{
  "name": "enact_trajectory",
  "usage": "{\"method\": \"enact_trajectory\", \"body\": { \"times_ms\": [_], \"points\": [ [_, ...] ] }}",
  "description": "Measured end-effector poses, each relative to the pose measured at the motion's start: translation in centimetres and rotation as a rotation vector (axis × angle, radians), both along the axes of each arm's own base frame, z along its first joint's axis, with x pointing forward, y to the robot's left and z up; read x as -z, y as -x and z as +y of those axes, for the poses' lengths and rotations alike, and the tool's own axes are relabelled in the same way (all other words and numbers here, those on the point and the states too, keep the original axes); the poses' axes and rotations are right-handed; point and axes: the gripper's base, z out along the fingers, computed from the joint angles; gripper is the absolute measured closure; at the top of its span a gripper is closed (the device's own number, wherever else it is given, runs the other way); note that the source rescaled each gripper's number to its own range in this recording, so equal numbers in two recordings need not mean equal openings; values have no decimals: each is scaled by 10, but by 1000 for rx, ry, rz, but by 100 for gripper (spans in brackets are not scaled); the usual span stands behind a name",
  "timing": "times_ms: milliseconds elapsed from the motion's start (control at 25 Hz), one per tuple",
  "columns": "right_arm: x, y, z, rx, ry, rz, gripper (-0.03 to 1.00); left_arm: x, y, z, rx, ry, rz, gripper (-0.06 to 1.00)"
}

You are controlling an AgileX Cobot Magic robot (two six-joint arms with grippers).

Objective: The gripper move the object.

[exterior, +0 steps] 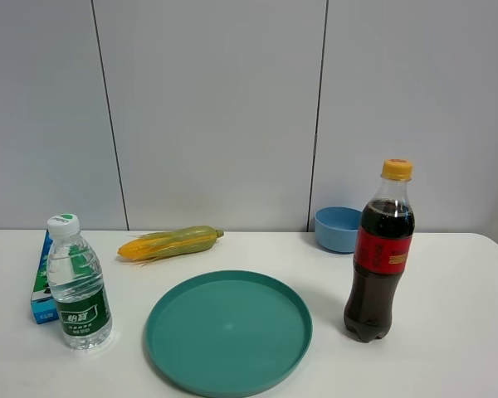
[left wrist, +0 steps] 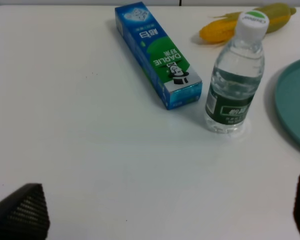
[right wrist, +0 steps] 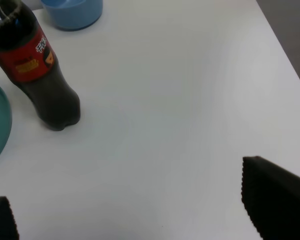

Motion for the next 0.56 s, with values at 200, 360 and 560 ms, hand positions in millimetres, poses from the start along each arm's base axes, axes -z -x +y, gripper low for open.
{"method": "enact_trajectory", "body": {
  "times_ms": [200, 360, 560],
  "points": [
    [0, 0, 0, 0, 0, 0, 12, 0, 0, 0, 0, 0, 0, -6],
    [0, 0, 0, 0, 0, 0, 12, 0, 0, 0, 0, 0, 0, -6],
    [0, 0, 0, 0, 0, 0, 12, 0, 0, 0, 0, 0, 0, -6]
  ]
}}
